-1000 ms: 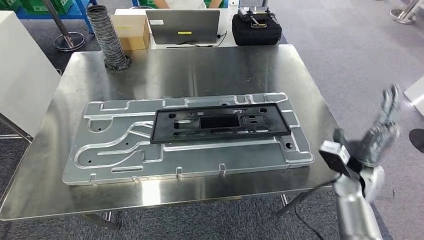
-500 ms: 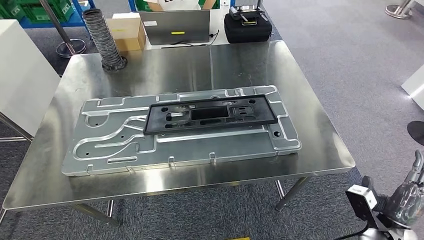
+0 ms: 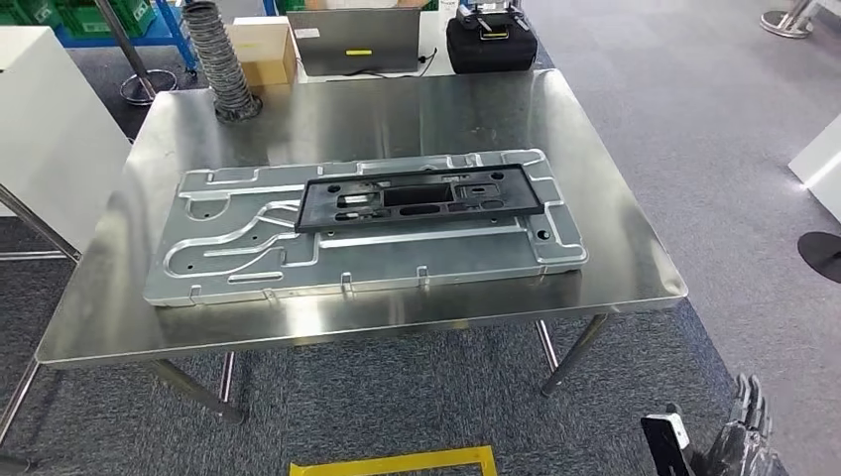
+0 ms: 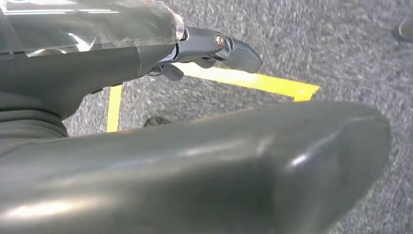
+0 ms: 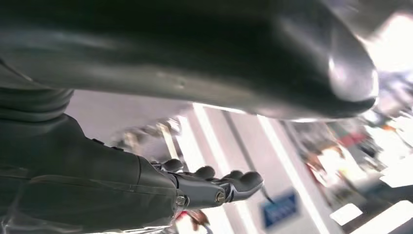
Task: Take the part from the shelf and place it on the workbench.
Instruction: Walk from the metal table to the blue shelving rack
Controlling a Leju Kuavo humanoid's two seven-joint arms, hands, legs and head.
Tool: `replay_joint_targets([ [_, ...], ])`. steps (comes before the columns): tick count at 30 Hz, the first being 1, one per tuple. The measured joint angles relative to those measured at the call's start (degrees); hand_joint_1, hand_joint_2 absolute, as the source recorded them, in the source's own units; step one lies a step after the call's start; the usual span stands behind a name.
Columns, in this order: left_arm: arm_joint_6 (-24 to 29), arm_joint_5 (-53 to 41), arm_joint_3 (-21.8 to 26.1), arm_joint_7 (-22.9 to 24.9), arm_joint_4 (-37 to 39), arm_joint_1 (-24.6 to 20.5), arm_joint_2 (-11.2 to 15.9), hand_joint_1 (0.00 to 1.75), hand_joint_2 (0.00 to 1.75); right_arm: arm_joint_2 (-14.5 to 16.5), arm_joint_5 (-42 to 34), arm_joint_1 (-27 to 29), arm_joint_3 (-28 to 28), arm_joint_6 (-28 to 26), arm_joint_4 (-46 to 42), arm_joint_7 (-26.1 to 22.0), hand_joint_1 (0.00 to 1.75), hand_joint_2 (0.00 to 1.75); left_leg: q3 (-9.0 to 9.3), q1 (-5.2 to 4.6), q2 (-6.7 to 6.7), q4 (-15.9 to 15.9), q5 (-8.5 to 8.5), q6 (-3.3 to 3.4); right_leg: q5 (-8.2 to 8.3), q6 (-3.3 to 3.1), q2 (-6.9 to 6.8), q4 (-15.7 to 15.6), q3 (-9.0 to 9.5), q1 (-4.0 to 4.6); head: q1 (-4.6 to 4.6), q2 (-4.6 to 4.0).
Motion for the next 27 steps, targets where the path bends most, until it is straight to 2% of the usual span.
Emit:
replay_joint_targets([
  [1, 0.1, -0.2, 0.0, 0.1, 0.0, 0.0, -0.2, 0.0, 0.0, -0.2, 0.5, -0.5, -1.4, 0.1, 4.7, 1.1, 0.0, 0.0, -0.65, 0.14, 0.14, -0.2, 0.76, 0.33, -2.47, 0.36, 0.07, 2.1, -0.68, -0.14, 0.0, 0.0],
  [3, 0.5, -1.4, 0.0, 0.5, 0.0, 0.2, -0.5, 0.0, 0.0, -0.6, 2.2, -1.3, -4.6, 0.3, 14.7, 5.6, 0.0, 0.0, -2.27, 0.11, 0.21, -0.1, 2.06, 0.65, -8.55, 1.04, 0.1, 9.1, -2.47, -0.53, 0.0, 0.0],
  [4, 0.7, -2.3, -0.1, 0.8, 0.0, 0.3, -0.7, 0.0, 0.0, -0.6, 3.0, -1.4, -6.0, 0.8, 19.0, 8.7, 0.0, 0.0, -3.1, 0.09, 0.19, 0.0, 2.67, 0.59, -10.23, 1.33, 0.09, 12.6, -3.05, -0.7, 0.0, 0.0],
  [5, 0.9, -3.3, -0.4, 1.2, 0.0, 0.5, -0.9, 0.0, 0.0, -0.5, 3.9, -1.5, -7.1, 1.6, 22.8, 12.3, 0.0, 0.0, -4.0, 0.09, 0.19, 0.1, 3.26, 0.46, -10.47, 1.54, 0.09, 14.9, -2.99, -0.85, 0.0, 0.0],
  [6, 1.2, -4.3, -0.7, 1.4, 0.0, 0.5, -1.3, 0.0, 0.0, -0.3, 4.9, -1.6, -7.9, 2.6, 26.2, 15.9, 0.0, 0.0, -4.9, 0.11, 0.23, 0.4, 3.8, 0.27, -9.43, 1.67, 0.08, 15.2, -1.98, -0.98, 0.0, 0.0],
  [7, 1.3, -5.1, -1.1, 1.6, 0.0, 0.5, -1.6, 0.0, 0.0, -0.2, 5.8, -1.7, -8.3, 3.6, 29.0, 19.2, 0.0, 0.0, -5.81, 0.14, 0.28, 0.7, 4.26, 0.04, -7.83, 1.74, 0.07, 13.4, 0.08, -1.13, 0.0, 0.0],
  [8, 1.4, -5.7, -1.5, 1.7, 0.0, 0.5, -1.9, 0.0, 0.0, 0.0, 6.6, -1.9, -8.5, 4.5, 31.3, 22.1, 0.0, 0.0, -6.66, 0.16, 0.36, 1.1, 4.66, -0.23, -6.59, 1.73, 0.07, 9.7, 3.13, -1.27, 0.0, 0.0],
  [9, 1.4, -6.2, -1.9, 1.8, 0.0, 0.4, -2.1, 0.0, 0.0, 0.3, 7.3, -2.1, -8.7, 5.1, 33.2, 24.2, 0.0, 0.0, -7.38, 0.12, 0.44, 1.5, 4.98, -0.52, -6.39, 1.61, 0.08, 5.1, 6.41, -1.26, 0.0, 0.0],
  [10, 1.3, -6.6, -2.3, 1.8, 0.0, 0.2, -2.3, 0.0, 0.0, 0.6, 7.6, -2.4, -8.8, 5.6, 34.8, 25.9, 0.0, 0.0, -7.85, 0.08, 0.56, 1.8, 5.3, -0.86, -6.72, 1.35, 0.14, 1.4, 8.87, -1.18, -0.01, 0.0],
  [11, 1.1, -6.9, -2.7, 1.8, 0.0, 0.1, -2.4, 0.0, 0.0, 0.9, 7.8, -2.7, -9.0, 6.0, 36.2, 27.4, 0.0, 0.0, -8.14, 0.07, 0.67, 2.0, 5.64, -1.23, -7.31, 1.02, 0.21, -1.1, 10.37, -1.0, -0.01, 0.0],
  [12, 1.0, -7.3, -3.0, 1.8, 0.0, 0.0, -2.4, 0.0, 0.0, 1.1, 7.8, -3.0, -9.2, 6.4, 37.5, 28.7, 0.0, 0.0, -8.29, 0.1, 0.75, 2.0, 6.04, -1.62, -7.66, 0.59, 0.25, -2.2, 10.75, -0.75, -0.01, 0.0],
  [14, 0.6, -7.9, -3.6, 1.9, 0.0, 0.1, -2.5, 0.0, 0.0, 1.6, 7.7, -3.3, -9.9, 7.0, 39.4, 30.9, 0.0, 0.0, -8.59, 0.26, 0.69, 2.1, 6.39, -2.4, -6.78, -0.41, 0.08, -2.4, 10.05, -0.67, -0.02, 0.0],
  [15, 0.4, -8.1, -3.9, 2.0, 0.0, 0.2, -2.4, 0.0, 0.0, 1.9, 7.6, -3.5, -10.2, 7.3, 40.1, 31.7, 0.0, 0.0, -9.03, 0.35, 0.57, 2.9, 5.27, -2.72, -6.15, -0.96, -0.08, -2.5, 9.53, -0.7, -0.02, 0.0],
  [16, 0.3, -8.1, -4.0, 2.1, 0.0, 0.3, -2.4, 0.0, 0.0, 2.1, 7.6, -3.6, -10.4, 7.8, 40.6, 32.1, 0.0, 0.0, -9.7, 0.41, 0.45, 4.7, 3.05, -2.96, -5.45, -1.46, -0.22, -2.6, 8.87, -0.74, -0.02, 0.0],
  [17, 0.2, -8.0, -4.2, 2.1, 0.0, 0.3, -2.4, 0.0, 0.0, 2.4, 7.6, -3.7, -10.6, 8.4, 41.1, 32.3, 0.0, 0.0, -10.47, 0.5, 0.35, 7.5, -0.08, -3.1, -4.81, -1.8, -0.34, -2.6, 8.1, -0.65, -0.02, 0.0],
  [18, 0.1, -7.7, -4.3, 2.2, 0.0, 0.4, -2.4, 0.0, 0.0, 2.5, 7.6, -3.8, -10.7, 9.3, 41.5, 32.3, 0.0, 0.0, -11.23, 0.52, 0.33, 11.0, -3.29, -3.21, -4.15, -2.04, -0.35, -2.6, 7.23, -0.52, -0.02, 0.0],
  [19, 0.1, -7.3, -4.3, 2.2, 0.0, 0.4, -2.4, 0.0, 0.0, 2.7, 7.6, -3.8, -10.9, 10.2, 41.8, 32.3, 0.0, 0.0, -11.68, 0.53, 0.32, 14.5, -5.51, -3.29, -3.46, -2.13, -0.36, -2.5, 6.32, -0.37, -0.02, 0.0],
  [20, 0.1, -6.9, -4.3, 2.2, 0.0, 0.4, -2.3, 0.0, 0.0, 2.8, 7.6, -3.9, -11.0, 11.2, 42.1, 32.3, 0.0, 0.0, -11.59, 0.53, 0.32, 17.0, -6.3, -3.32, -2.76, -2.15, -0.37, -2.4, 5.33, -0.24, -0.02, 0.0],
  [21, 0.0, -6.6, -4.3, 2.3, 0.0, 0.5, -2.3, 0.0, 0.0, 2.9, 7.6, -4.1, -11.0, 12.4, 42.4, 32.3, 0.0, 0.0, -10.73, 0.53, 0.32, 17.9, -5.62, -3.29, -2.06, -2.13, -0.37, -2.3, 4.27, -0.14, -0.02, 0.0],
  [22, 0.0, -6.2, -4.3, 2.4, 0.0, 0.5, -2.3, 0.0, 0.0, 2.9, 7.7, -4.3, -11.1, 13.6, 42.7, 32.4, 0.0, 0.0, -9.01, 0.52, 0.32, 17.0, -3.91, -3.17, -1.42, -2.05, -0.36, -2.0, 3.24, -0.07, -0.02, 0.0],
  [23, 0.0, -6.0, -4.2, 2.5, 0.0, 0.5, -2.3, 0.0, 0.0, 3.0, 7.9, -4.5, -11.1, 14.9, 42.9, 32.7, 0.0, 0.0, -6.38, 0.5, 0.31, 14.3, -2.21, -2.93, -0.82, -1.94, -0.33, -1.7, 2.24, -0.01, -0.02, 0.0],
  [24, 0.0, -5.9, -4.2, 2.7, 0.0, 0.4, -2.2, 0.0, 0.0, 3.1, 8.2, -4.7, -11.1, 16.1, 43.1, 33.2, 0.0, 0.0, -3.02, 0.38, 0.31, 10.2, -1.5, -2.63, -0.29, -1.76, -0.29, -1.4, 1.35, 0.1, -0.03, 0.0],
  [25, 0.0, -5.9, -4.1, 2.8, 0.0, 0.4, -2.2, 0.0, 0.0, 3.1, 8.4, -4.9, -11.2, 17.2, 43.3, 33.7, 0.0, 0.0, 0.05, 0.26, 0.32, 5.9, -1.77, -2.27, 0.21, -1.51, -0.29, -1.0, 0.67, 0.19, -0.03, 0.0],
  [26, 0.0, -5.9, -4.1, 3.0, 0.0, 0.3, -2.1, 0.0, 0.0, 3.2, 8.6, -5.1, -11.2, 18.2, 43.5, 34.2, 0.0, 0.0, 2.19, 0.09, 0.33, 2.5, -2.47, -1.9, 0.76, -1.21, -0.35, -0.8, 0.24, 0.22, -0.03, 0.0],
  [27, 0.0, -6.0, -4.0, 3.2, 0.0, 0.2, -2.1, 0.0, 0.0, 3.3, 8.7, -5.2, -11.2, 19.1, 43.7, 34.8, 0.0, 0.0, 3.27, -0.09, 0.34, 0.4, -3.13, -1.53, 1.32, -0.88, -0.44, -0.7, 0.04, 0.19, -0.03, 0.0],
])
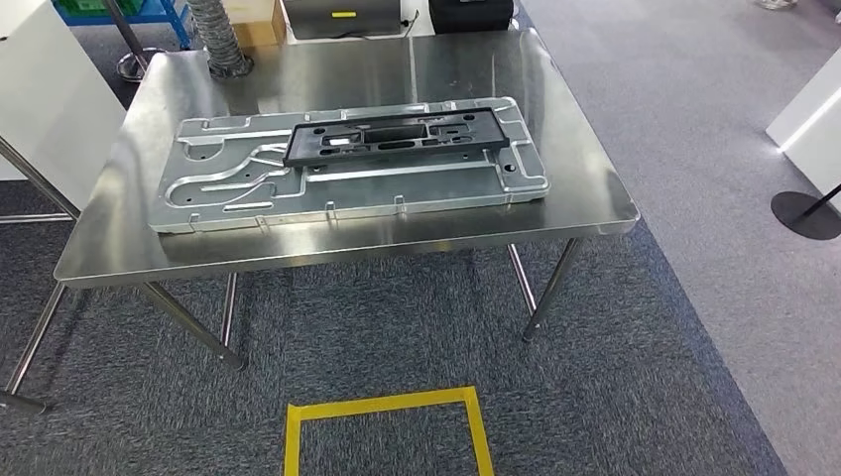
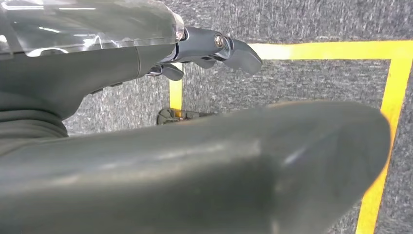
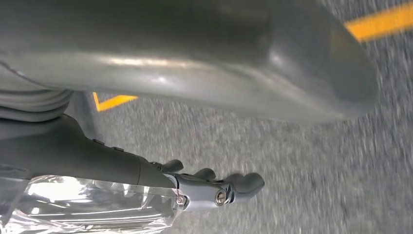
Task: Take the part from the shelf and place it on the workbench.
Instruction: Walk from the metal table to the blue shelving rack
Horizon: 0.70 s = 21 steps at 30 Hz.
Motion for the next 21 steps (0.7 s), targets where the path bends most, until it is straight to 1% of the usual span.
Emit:
replay_joint_targets([
  [1, 0.0, -0.2, 0.0, 0.1, 0.0, 0.1, 0.0, 0.0, 0.0, 0.1, 0.0, -0.1, 0.0, 0.8, 0.2, 0.5, 0.0, 0.0, -0.02, -0.09, 0.01, -0.7, 0.0, 0.39, 0.61, 0.36, -0.09, -0.1, -0.06, -0.05, 0.01, 0.0],
  [2, -0.1, -0.3, 0.0, 0.3, 0.0, 0.2, 0.0, 0.0, 0.0, 0.1, 0.0, -0.1, 0.0, 1.5, 0.3, 1.0, 0.0, 0.0, -0.45, -0.06, 0.12, -0.7, 0.59, 0.8, 0.93, 0.69, -0.08, -0.2, -0.12, -0.22, 0.01, 0.0],
  [3, -0.1, -0.5, 0.0, 0.3, 0.0, 0.2, 0.0, 0.0, 0.0, 0.2, 0.0, -0.2, -0.1, 2.0, 0.4, 1.3, 0.0, 0.0, -0.95, 0.01, 0.23, -0.8, 1.28, 1.26, 0.13, 1.05, 0.01, 0.3, -0.38, -0.34, 0.01, 0.0],
  [4, -0.2, -0.7, 0.0, 0.3, 0.0, 0.2, 0.1, 0.0, 0.0, 0.3, 0.1, -0.2, -0.1, 2.4, 0.5, 1.6, 0.0, 0.0, -1.59, 0.11, 0.33, -0.9, 2.08, 1.68, -1.86, 1.41, 0.12, 1.7, -0.84, -0.45, 0.01, 0.0],
  [5, -0.2, -0.8, 0.0, 0.3, 0.0, 0.2, 0.1, 0.0, 0.0, 0.4, 0.1, -0.3, -0.1, 2.7, 0.6, 1.8, 0.0, 0.0, -2.41, 0.2, 0.43, -1.0, 2.9, 2.0, -4.9, 1.76, 0.23, 4.3, -1.53, -0.64, 0.01, 0.0],
  [6, -0.2, -1.0, 0.0, 0.3, 0.0, 0.2, 0.1, 0.0, 0.0, 0.6, 0.2, -0.3, -0.1, 2.9, 0.7, 2.1, 0.0, 0.0, -3.33, 0.17, 0.43, -0.9, 3.64, 2.2, -8.32, 2.13, 0.29, 7.8, -2.35, -0.74, 0.01, 0.0],
  [7, -0.2, -1.1, 0.0, 0.3, 0.0, 0.2, 0.1, 0.0, 0.0, 0.7, 0.2, -0.4, -0.1, 3.1, 0.8, 2.3, 0.0, 0.0, -4.31, 0.15, 0.46, -0.8, 4.35, 2.23, -10.81, 2.43, 0.31, 11.7, -3.05, -0.85, 0.01, 0.0],
  [8, -0.2, -1.2, 0.0, 0.3, 0.0, 0.2, 0.1, 0.0, 0.0, 0.8, 0.3, -0.4, -0.1, 3.2, 0.8, 2.4, 0.0, 0.0, -5.32, 0.15, 0.51, -0.6, 5.01, 2.16, -11.89, 2.71, 0.32, 15.0, -3.38, -0.95, 0.01, 0.0],
  [9, -0.2, -1.2, 0.0, 0.4, 0.0, 0.1, 0.1, 0.0, 0.0, 0.8, 0.4, -0.5, -0.1, 3.3, 0.8, 2.5, 0.0, 0.0, -6.37, 0.17, 0.58, -0.3, 5.62, 2.03, -11.4, 2.92, 0.31, 16.7, -2.97, -1.07, 0.01, 0.0],
  [10, -0.2, -1.2, 0.0, 0.4, 0.0, 0.1, 0.1, 0.0, 0.0, 0.8, 0.6, -0.6, -0.1, 3.5, 0.8, 2.5, 0.0, 0.0, -7.44, 0.2, 0.63, 0.0, 6.18, 1.88, -9.89, 3.06, 0.31, 16.5, -1.59, -1.21, 0.01, 0.0],
  [11, -0.2, -1.2, 0.0, 0.4, 0.0, 0.0, 0.1, 0.0, 0.0, 0.8, 0.7, -0.7, -0.1, 3.7, 0.9, 2.5, 0.0, 0.0, -8.46, 0.25, 0.66, 0.4, 6.68, 1.69, -8.22, 3.11, 0.31, 14.2, 0.78, -1.34, 0.01, 0.0],
  [12, -0.3, -1.2, 0.0, 0.5, 0.0, -0.1, 0.1, 0.0, 0.0, 0.8, 0.8, -0.8, -0.1, 3.9, 0.9, 2.5, 0.0, 0.0, -9.39, 0.25, 0.68, 0.9, 7.12, 1.47, -7.32, 3.05, 0.32, 10.2, 4.1, -1.43, 0.01, 0.0],
  [13, -0.3, -1.2, 0.0, 0.5, 0.0, -0.2, 0.1, 0.0, 0.0, 0.8, 0.8, -1.0, -0.1, 4.0, 0.9, 2.5, 0.0, 0.0, -10.15, 0.2, 0.65, 1.4, 7.5, 1.21, -7.51, 2.84, 0.35, 5.6, 7.46, -1.4, 0.0, 0.0],
  [14, -0.4, -1.3, 0.0, 0.6, 0.0, -0.2, 0.1, 0.0, 0.0, 0.8, 0.9, -1.2, -0.1, 4.1, 0.9, 2.5, 0.0, 0.0, -10.7, 0.15, 0.65, 1.8, 7.89, 0.87, -8.3, 2.51, 0.37, 1.7, 9.98, -1.29, 0.01, 0.0],
  [15, -0.5, -1.3, 0.0, 0.6, 0.0, -0.3, 0.1, 0.0, 0.0, 0.8, 0.9, -1.3, -0.1, 4.2, 0.9, 2.4, 0.0, 0.0, -11.05, 0.13, 0.66, 2.0, 8.3, 0.5, -9.14, 2.1, 0.39, -0.8, 11.48, -1.11, 0.01, 0.0],
  [16, -0.5, -1.4, 0.0, 0.6, 0.0, -0.3, 0.1, 0.0, 0.0, 0.8, 1.0, -1.4, -0.1, 4.3, 0.9, 2.4, 0.0, 0.0, -11.25, 0.15, 0.67, 2.1, 8.78, 0.1, -9.47, 1.63, 0.38, -2.0, 11.79, -0.93, 0.0, 0.0],
  [17, -0.6, -1.5, 0.0, 0.6, 0.0, -0.2, 0.1, 0.0, 0.0, 0.8, 1.0, -1.4, -0.1, 4.3, 0.9, 2.4, 0.0, 0.0, -11.48, 0.23, 0.66, 2.1, 9.14, -0.3, -9.14, 1.11, 0.31, -2.2, 11.41, -0.95, 0.02, 0.0],
  [18, -0.6, -1.7, -0.1, 0.6, 0.0, -0.2, 0.1, 0.0, 0.0, 0.9, 1.0, -1.4, -0.1, 4.3, 0.9, 2.4, 0.0, 0.0, -11.9, 0.34, 0.52, 2.4, 8.78, -0.62, -8.52, 0.55, 0.19, -2.3, 10.84, -0.98, 0.02, 0.0],
  [19, -0.7, -1.8, -0.1, 0.6, 0.0, -0.1, 0.1, 0.0, 0.0, 0.9, 1.1, -1.4, -0.1, 4.3, 1.0, 2.5, 0.0, 0.0, -12.53, 0.42, 0.33, 3.4, 7.4, -0.86, -7.81, 0.04, 0.05, -2.4, 10.13, -1.07, 0.01, 0.0],
  [20, -0.7, -2.0, -0.2, 0.6, 0.0, 0.0, 0.1, 0.0, 0.0, 0.9, 1.3, -1.4, -0.1, 4.3, 1.0, 2.5, 0.0, 0.0, -13.38, 0.52, 0.14, 5.5, 4.95, -1.06, -7.03, -0.36, -0.07, -2.5, 9.28, -1.14, 0.0, 0.0],
  [21, -0.7, -2.2, -0.3, 0.6, 0.0, 0.0, 0.1, 0.0, 0.0, 0.9, 1.6, -1.4, -0.1, 4.4, 1.0, 2.6, 0.0, 0.0, -14.36, 0.6, 0.0, 8.7, 1.85, -1.22, -6.31, -0.59, -0.14, -2.4, 8.35, -1.07, -0.01, 0.0],
])
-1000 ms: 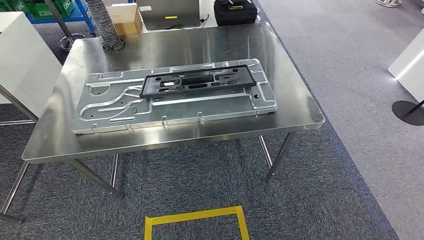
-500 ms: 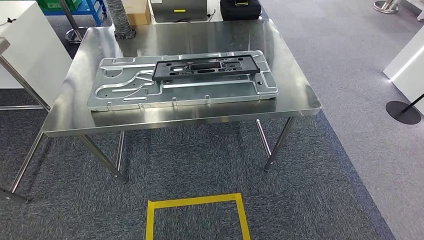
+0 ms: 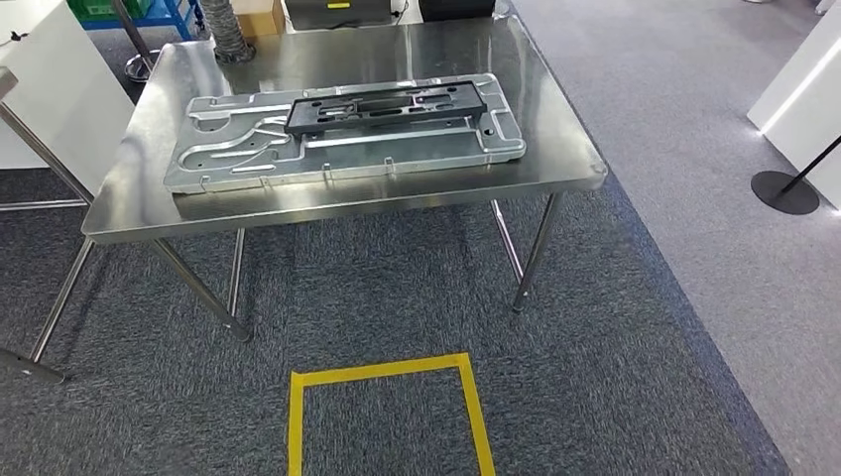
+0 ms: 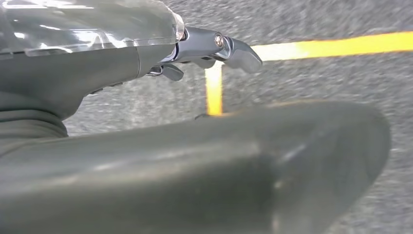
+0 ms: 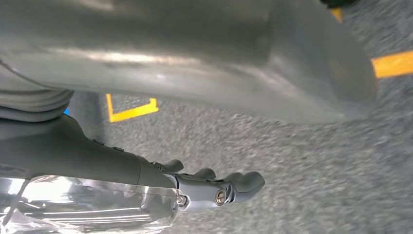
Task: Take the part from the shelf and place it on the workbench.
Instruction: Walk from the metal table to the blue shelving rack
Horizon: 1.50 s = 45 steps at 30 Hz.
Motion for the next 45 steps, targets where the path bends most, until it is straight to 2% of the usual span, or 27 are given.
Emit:
replay_joint_targets([
  [2, 0.0, -0.2, -0.2, 0.1, 0.0, 0.1, 0.0, 0.0, 0.0, 0.0, 0.5, 0.1, 0.0, 0.2, 0.0, 0.2, 0.0, 0.0, -1.41, 0.07, -0.04, 7.2, -4.35, -0.28, 1.38, -0.07, -0.04, 0.2, -1.89, 0.17, -0.01, 0.0],
  [3, 0.0, -0.2, -0.3, 0.1, 0.0, 0.1, 0.0, 0.0, 0.0, 0.1, 0.6, 0.1, 0.0, 0.3, 0.0, 0.3, 0.0, 0.0, -1.31, 0.08, -0.04, 9.5, -4.5, -0.35, 2.04, -0.02, -0.06, 0.4, -2.88, 0.22, -0.02, 0.0],
  [4, 0.0, -0.3, -0.3, 0.2, 0.0, 0.0, 0.0, 0.0, 0.0, 0.1, 0.8, 0.1, 0.0, 0.4, 0.0, 0.3, 0.0, 0.0, -0.28, 0.09, -0.04, 9.8, -3.31, -0.35, 2.68, 0.08, -0.07, 0.6, -3.9, 0.25, -0.02, 0.0],
  [5, 0.0, -0.4, -0.4, 0.3, 0.0, 0.0, 0.0, 0.0, 0.0, 0.2, 1.0, 0.1, 0.1, 0.5, 0.0, 0.4, 0.0, 0.0, 1.7, 0.09, -0.04, 8.3, -1.53, -0.3, 3.28, 0.23, -0.06, 0.8, -4.9, 0.25, -0.02, 0.0],
  [7, -0.1, -0.6, -0.5, 0.5, 0.0, -0.2, 0.0, 0.0, 0.0, 0.4, 1.4, 0.1, 0.2, 0.6, 0.1, 0.4, 0.0, 0.0, 8.03, 0.05, -0.07, 0.4, 0.2, -0.03, 4.36, 0.71, 0.01, 1.6, -6.61, 0.31, -0.02, 0.0],
  [9, -0.1, -0.8, -0.7, 0.6, 0.0, -0.6, 0.0, 0.0, 0.0, 0.5, 1.6, 0.0, 0.4, 0.7, 0.1, 0.5, 0.0, 0.0, 12.62, -0.13, -0.16, -6.8, -1.18, 0.75, 5.32, 1.39, 0.01, 2.2, -7.51, 0.47, -0.02, 0.0],
  [10, -0.2, -0.9, -0.7, 0.7, 0.0, -0.6, 0.0, 0.0, 0.0, 0.6, 1.6, 0.0, 0.5, 0.7, 0.1, 0.5, 0.0, 0.0, 13.35, -0.29, -0.18, -8.5, -1.76, 1.25, 5.83, 1.77, 0.0, 2.2, -7.69, 0.52, -0.02, 0.0],
  [12, -0.1, -1.0, -0.7, 0.8, 0.0, -0.4, 0.0, 0.0, 0.0, 0.6, 1.7, 0.2, 0.7, 0.7, 0.1, 0.5, 0.0, 0.0, 12.64, -0.4, -0.05, -8.7, -1.1, 2.46, 6.42, 2.55, 0.02, 2.2, -7.93, 0.32, 0.0, 0.0],
  [13, -0.1, -1.0, -0.7, 0.8, 0.0, -0.4, 0.0, 0.0, 0.0, 0.6, 1.8, 0.2, 0.7, 0.7, 0.1, 0.5, 0.0, 0.0, 12.07, -0.42, 0.06, -8.7, -0.46, 3.04, 5.32, 2.89, 0.09, 2.9, -8.3, 0.18, 0.0, 0.0],
  [15, -0.1, -1.1, -0.7, 0.8, 0.0, -0.4, -0.1, 0.0, 0.0, 0.7, 2.0, 0.3, 0.8, 0.7, 0.1, 0.5, 0.0, 0.0, 10.46, -0.4, 0.23, -8.7, 1.03, 3.87, -0.22, 3.4, 0.26, 7.7, -9.84, -0.02, 0.0, 0.0],
  [17, -0.1, -1.2, -0.8, 0.7, 0.0, -0.3, -0.1, 0.0, 0.0, 0.8, 2.3, 0.4, 0.8, 0.7, 0.2, 0.6, 0.0, 0.0, 8.51, -0.64, 0.25, -8.6, 2.51, 4.15, -5.52, 3.7, 0.34, 15.5, -11.52, -0.04, 0.0, 0.0],
  [18, -0.1, -1.1, -0.8, 0.7, 0.0, -0.3, -0.1, 0.0, 0.0, 0.8, 2.3, 0.4, 0.8, 0.7, 0.2, 0.7, 0.0, 0.0, 7.54, -0.79, 0.27, -8.5, 3.23, 4.17, -6.19, 3.71, 0.36, 18.4, -11.66, -0.02, 0.0, 0.0],
  [19, -0.1, -1.1, -0.8, 0.7, 0.0, -0.2, -0.1, 0.0, 0.0, 0.8, 2.4, 0.4, 0.8, 0.7, 0.2, 0.8, 0.0, 0.0, 6.57, -0.93, 0.29, -8.4, 3.9, 4.15, -5.5, 3.6, 0.37, 19.5, -10.94, 0.04, 0.0, 0.0],
  [20, -0.2, -1.1, -0.8, 0.7, 0.0, -0.3, -0.1, 0.0, 0.0, 0.8, 2.4, 0.3, 0.8, 0.7, 0.2, 0.8, 0.0, 0.0, 5.63, -1.05, 0.31, -8.2, 4.53, 4.1, -3.97, 3.31, 0.38, 18.4, -9.14, 0.16, 0.0, 0.0],
  [22, -0.2, -1.1, -0.7, 0.7, 0.0, -0.3, -0.2, 0.0, 0.0, 0.7, 2.4, 0.2, 0.8, 0.7, 0.2, 0.7, 0.0, 0.0, 4.04, -1.28, 0.26, -7.8, 5.66, 3.94, -1.93, 2.24, 0.44, 10.6, -2.52, 0.71, 0.0, 0.0],
  [24, -0.3, -0.9, -0.7, 0.8, 0.0, -0.4, -0.3, 0.0, 0.0, 0.6, 2.4, -0.1, 0.9, 0.7, 0.1, 0.1, 0.0, 0.0, 3.08, -1.46, 0.3, -7.6, 6.71, 3.57, -2.82, 1.14, 0.42, 1.8, 3.64, 1.28, -0.01, 0.0],
  [25, -0.2, -0.9, -0.7, 0.8, 0.0, -0.4, -0.4, 0.0, 0.0, 0.6, 2.4, -0.2, 0.9, 0.8, 0.1, -0.1, 0.0, 0.0, 2.83, -1.45, 0.37, -7.5, 7.23, 3.3, -3.39, 0.77, 0.42, -0.5, 5.03, 1.5, -0.01, 0.0],
  [27, -0.2, -0.8, -0.7, 0.8, 0.0, -0.4, -0.4, 0.0, 0.0, 0.6, 2.4, -0.2, 0.9, 0.8, 0.1, -0.3, 0.0, 0.0, 2.47, -1.3, 0.44, -7.5, 8.04, 2.7, -2.82, 0.18, 0.32, -1.6, 4.73, 1.51, -0.01, 0.0],
  [29, -0.1, -0.8, -0.7, 0.8, 0.0, -0.3, -0.4, 0.0, 0.0, 0.6, 2.4, -0.3, 0.9, 0.8, 0.2, -0.3, 0.0, 0.0, 1.48, -1.15, 0.14, -5.6, 5.47, 2.04, -1.39, -0.55, 0.06, -1.9, 3.58, 1.25, -0.01, 0.0],
  [32, 0.0, -0.8, -0.7, 1.0, 0.0, -0.2, -0.4, 0.0, 0.0, 0.6, 2.5, -0.2, 0.9, 0.9, 0.2, -0.4, 0.0, 0.0, -1.23, -0.57, -0.12, 4.3, -2.81, 1.06, 0.63, -0.87, -0.1, -1.7, 0.78, 1.16, -0.01, 0.0],
  [33, 0.2, -0.8, -0.7, 1.1, 0.0, -0.2, -0.4, 0.0, 0.0, 0.6, 2.6, -0.2, 0.9, 0.9, 0.2, -0.4, 0.0, 0.0, -1.62, -0.37, -0.11, 7.4, -3.61, 0.78, 1.25, -0.77, -0.1, -1.5, -0.29, 1.13, 0.0, 0.0],
  [35, 0.5, -0.8, -0.7, 1.6, 0.0, -0.1, -0.4, 0.0, 0.0, 0.6, 2.8, -0.2, 0.9, 1.0, 0.2, -0.5, 0.0, 0.0, -0.26, 0.0, -0.11, 9.2, -0.8, 0.32, 2.41, -0.36, -0.11, -0.9, -2.56, 0.92, 0.0, 0.0],
  [37, 0.8, -0.7, -0.7, 1.9, 0.0, -0.1, -0.4, 0.0, 0.0, 0.7, 2.8, -0.2, 0.9, 1.0, 0.2, -0.7, 0.0, 0.0, 4.6, 0.36, -0.11, 3.8, 2.17, 0.03, 3.22, 0.21, -0.11, 0.3, -4.67, 0.68, -0.01, 0.0],
  [39, 1.1, -0.7, -0.7, 2.2, 0.0, -0.3, -0.4, 0.0, 0.0, 0.7, 2.8, -0.1, 0.9, 1.0, 0.2, -0.9, 0.0, 0.0, 10.06, 0.35, -0.22, -4.3, 0.46, 0.4, 3.7, 0.87, -0.08, 1.7, -6.09, 0.7, -0.01, 0.0],
  [40, 1.1, -0.7, -0.7, 2.3, 0.0, -0.3, -0.4, 0.0, 0.0, 0.7, 2.8, -0.1, 0.9, 1.0, 0.2, -1.0, 0.0, 0.0, 11.51, 0.25, -0.26, -6.8, -0.85, 0.83, 3.95, 1.23, -0.08, 2.1, -6.45, 0.75, -0.01, 0.0],
  [43, 1.2, -0.7, -0.7, 2.7, 0.0, -0.2, -0.4, 0.0, 0.0, 0.7, 2.7, -0.1, 0.9, 1.0, 0.2, -1.3, 0.0, 0.0, 11.53, 0.04, -0.11, -8.2, -1.14, 2.53, 4.13, 2.34, -0.03, 2.8, -6.95, 0.46, 0.0, 0.0],
  [45, 1.3, -0.7, -0.7, 3.0, 0.0, -0.1, -0.4, 0.0, 0.0, 0.8, 2.6, 0.0, 0.9, 1.1, 0.2, -1.3, 0.0, 0.0, 10.88, 0.09, 0.08, -8.3, -0.33, 3.35, 0.96, 2.91, 0.12, 7.0, -8.62, 0.21, 0.0, 0.0],
])
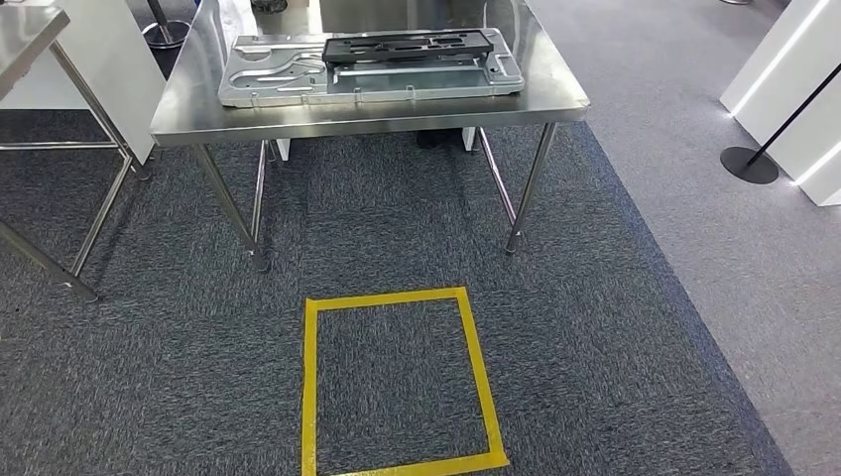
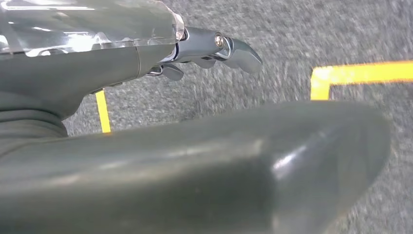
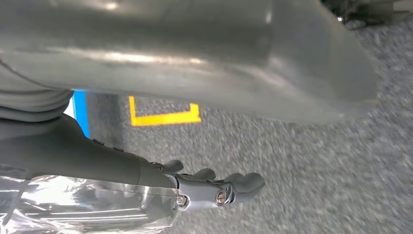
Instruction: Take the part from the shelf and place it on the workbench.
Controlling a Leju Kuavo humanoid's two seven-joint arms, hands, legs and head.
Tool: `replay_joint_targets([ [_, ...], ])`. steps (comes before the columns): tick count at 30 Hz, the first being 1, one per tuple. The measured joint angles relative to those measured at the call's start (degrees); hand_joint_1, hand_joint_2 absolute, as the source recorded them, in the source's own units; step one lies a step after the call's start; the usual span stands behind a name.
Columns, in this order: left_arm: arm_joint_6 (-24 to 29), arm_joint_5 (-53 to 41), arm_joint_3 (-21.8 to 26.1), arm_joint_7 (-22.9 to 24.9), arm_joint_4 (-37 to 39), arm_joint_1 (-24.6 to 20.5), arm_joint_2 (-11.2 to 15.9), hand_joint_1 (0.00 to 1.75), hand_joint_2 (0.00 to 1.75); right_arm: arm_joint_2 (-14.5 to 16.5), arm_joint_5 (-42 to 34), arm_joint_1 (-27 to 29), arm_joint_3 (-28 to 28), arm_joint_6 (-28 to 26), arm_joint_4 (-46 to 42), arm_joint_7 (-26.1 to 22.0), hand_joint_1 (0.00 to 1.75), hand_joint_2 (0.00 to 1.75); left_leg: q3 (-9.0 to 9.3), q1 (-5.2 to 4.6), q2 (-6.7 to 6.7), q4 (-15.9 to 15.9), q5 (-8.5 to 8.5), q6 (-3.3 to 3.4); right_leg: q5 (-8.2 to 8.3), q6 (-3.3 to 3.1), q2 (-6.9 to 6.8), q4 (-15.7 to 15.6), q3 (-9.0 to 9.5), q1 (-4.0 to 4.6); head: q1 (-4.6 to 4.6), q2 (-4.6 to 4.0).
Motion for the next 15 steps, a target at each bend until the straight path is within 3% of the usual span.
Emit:
replay_joint_targets([
  [2, 0.1, 0.0, 0.0, 0.3, 0.0, 0.0, 0.0, 0.0, 0.0, 0.1, -0.1, 0.1, 0.0, 0.2, 0.0, 0.0, 0.0, 0.0, -0.9, -0.16, 0.07, 0.1, 0.68, 0.27, -4.8, 0.4, 0.08, 8.0, -3.0, -0.05, 0.0, 0.0],
  [3, 0.1, -0.1, 0.0, 0.5, 0.0, 0.1, 0.0, 0.0, 0.0, 0.1, -0.2, 0.1, 0.0, 0.4, 0.1, 0.1, 0.0, 0.0, -1.3, -0.26, 0.08, 0.1, 0.95, 0.29, -6.22, 0.46, 0.1, 11.2, -4.0, -0.04, 0.0, 0.0],
  [4, 0.1, -0.1, 0.0, 0.6, 0.0, 0.1, 0.0, 0.0, 0.0, 0.1, -0.3, 0.2, 0.0, 0.6, 0.1, 0.2, 0.0, 0.0, -1.58, -0.37, 0.08, 0.1, 1.16, 0.29, -6.55, 0.4, 0.11, 12.4, -4.0, -0.02, 0.0, 0.0],
  [5, 0.1, -0.1, 0.0, 0.7, 0.0, 0.1, 0.0, 0.0, 0.0, 0.1, -0.4, 0.2, 0.0, 0.8, 0.1, 0.4, 0.0, 0.0, -1.73, -0.47, 0.07, 0.1, 1.32, 0.27, -5.77, 0.19, 0.13, 11.2, -2.75, 0.03, 0.0, 0.0],
  [8, 0.2, -0.2, 0.0, 0.9, 0.0, 0.1, -0.1, 0.0, 0.0, 0.1, -0.5, 0.2, 0.0, 1.0, 0.1, 1.0, 0.0, 0.0, -1.73, -0.72, 0.03, 0.2, 1.54, 0.01, -1.41, -1.28, 0.23, -1.0, 4.79, 0.59, 0.0, 0.0],
  [10, 0.2, -0.3, 0.0, 1.0, 0.0, 0.0, -0.2, 0.0, 0.0, 0.0, -0.5, 0.2, 0.0, 1.0, 0.1, 1.4, 0.0, 0.0, -1.93, -0.74, 0.07, 0.3, 1.65, -0.48, -0.66, -2.09, 0.22, -5.3, 6.93, 1.07, 0.0, 0.0],
  [12, 0.2, -0.5, 0.0, 1.0, 0.0, -0.1, -0.2, 0.0, 0.0, 0.1, -0.6, 0.2, 0.0, 1.0, 0.1, 1.7, 0.0, 0.87, -2.07, -0.73, 0.08, 0.2, 1.76, -1.1, -0.52, -2.48, 0.2, -5.8, 6.92, 1.06, -0.01, 0.0],
  [14, 0.2, -0.5, 0.0, 1.0, 0.0, -0.1, -0.1, 0.0, 0.0, 0.1, -0.7, 0.2, -0.1, 0.9, 0.1, 1.8, 0.0, 1.75, -2.59, -0.72, -0.05, 1.4, 0.76, -1.66, -0.07, -2.99, 0.06, -6.7, 7.19, 0.73, -0.01, 0.0],
  [15, 0.2, -0.5, 0.0, 1.0, 0.0, -0.2, -0.1, 0.0, 0.0, 0.1, -0.7, 0.2, -0.1, 0.9, 0.1, 1.8, 0.0, 1.75, -2.77, -0.76, -0.09, 1.9, 0.37, -1.81, 0.12, -3.15, 0.01, -7.1, 7.31, 0.55, -0.01, 0.0],
])
